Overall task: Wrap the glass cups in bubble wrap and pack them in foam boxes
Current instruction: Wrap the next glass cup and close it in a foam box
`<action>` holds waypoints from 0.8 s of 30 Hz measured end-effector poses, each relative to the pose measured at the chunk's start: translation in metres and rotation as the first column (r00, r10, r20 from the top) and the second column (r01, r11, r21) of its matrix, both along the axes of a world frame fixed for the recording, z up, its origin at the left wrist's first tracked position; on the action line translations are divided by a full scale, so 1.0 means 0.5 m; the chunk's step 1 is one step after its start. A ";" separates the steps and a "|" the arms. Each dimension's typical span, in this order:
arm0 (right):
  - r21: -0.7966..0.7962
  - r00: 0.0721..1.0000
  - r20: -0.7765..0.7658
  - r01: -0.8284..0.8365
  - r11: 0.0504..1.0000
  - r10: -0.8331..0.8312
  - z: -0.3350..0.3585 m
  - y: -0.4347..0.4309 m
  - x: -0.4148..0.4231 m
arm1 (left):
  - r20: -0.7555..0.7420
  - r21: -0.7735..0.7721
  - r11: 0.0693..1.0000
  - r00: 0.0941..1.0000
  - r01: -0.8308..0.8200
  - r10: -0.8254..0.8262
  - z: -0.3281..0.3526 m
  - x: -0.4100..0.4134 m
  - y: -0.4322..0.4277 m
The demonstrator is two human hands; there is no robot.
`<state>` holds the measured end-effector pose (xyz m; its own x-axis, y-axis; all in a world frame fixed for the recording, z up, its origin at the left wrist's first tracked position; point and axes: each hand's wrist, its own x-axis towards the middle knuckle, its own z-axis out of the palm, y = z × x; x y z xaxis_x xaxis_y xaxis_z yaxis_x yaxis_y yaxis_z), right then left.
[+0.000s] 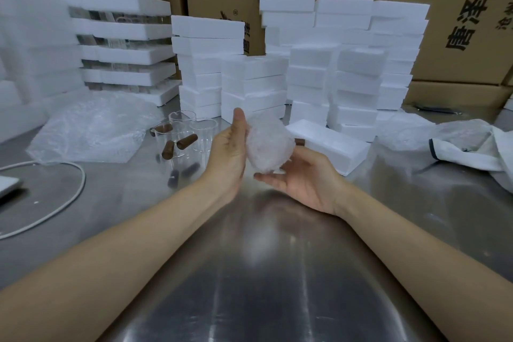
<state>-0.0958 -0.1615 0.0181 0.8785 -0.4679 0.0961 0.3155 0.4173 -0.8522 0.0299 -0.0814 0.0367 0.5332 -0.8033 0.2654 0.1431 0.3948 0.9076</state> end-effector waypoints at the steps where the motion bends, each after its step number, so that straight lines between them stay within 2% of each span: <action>1: -0.063 0.997 0.019 0.072 0.995 -0.071 0.000 -0.005 0.001 | 0.022 0.000 1.000 1.000 -0.007 0.007 -0.002 0.006 -0.003; 3: -0.214 0.965 0.042 0.263 0.941 -0.260 0.000 -0.018 0.000 | 0.067 0.017 0.999 0.997 -0.043 0.042 -0.009 0.015 -0.008; 5: -0.265 0.911 0.034 0.404 0.876 -0.410 -0.002 -0.031 -0.006 | 0.081 0.092 0.996 0.997 -0.009 0.002 -0.021 0.020 -0.013; 8: -0.313 0.865 0.022 0.483 0.818 -0.502 -0.014 -0.041 -0.010 | 0.055 0.185 0.977 0.992 0.103 -0.114 -0.033 0.023 -0.019; 10: -0.339 0.835 0.025 0.524 0.781 -0.549 -0.016 -0.042 -0.007 | 0.036 0.192 0.977 0.994 0.090 -0.099 -0.037 0.025 -0.026; 12: -0.338 0.820 0.019 0.544 0.768 -0.572 -0.016 -0.042 -0.004 | 0.093 0.204 0.979 0.995 0.025 -0.044 -0.042 0.028 -0.031; 14: -0.339 0.820 -0.011 0.535 0.774 -0.572 -0.016 -0.040 -0.004 | 0.224 0.200 0.979 0.975 -0.049 0.003 -0.048 0.032 -0.029; 17: -0.404 0.830 -0.075 0.482 0.778 -0.553 -0.017 -0.040 -0.006 | 0.355 0.163 0.983 0.935 -0.086 0.023 -0.055 0.038 -0.025; 21: -0.507 0.826 -0.096 0.440 0.741 -0.556 -0.017 -0.037 -0.007 | 0.369 0.171 0.981 0.929 -0.089 0.020 -0.054 0.044 -0.025; 24: -0.656 0.796 -0.098 0.400 0.640 -0.597 -0.018 -0.039 -0.010 | 0.343 0.214 0.974 0.939 -0.068 -0.010 -0.048 0.046 -0.026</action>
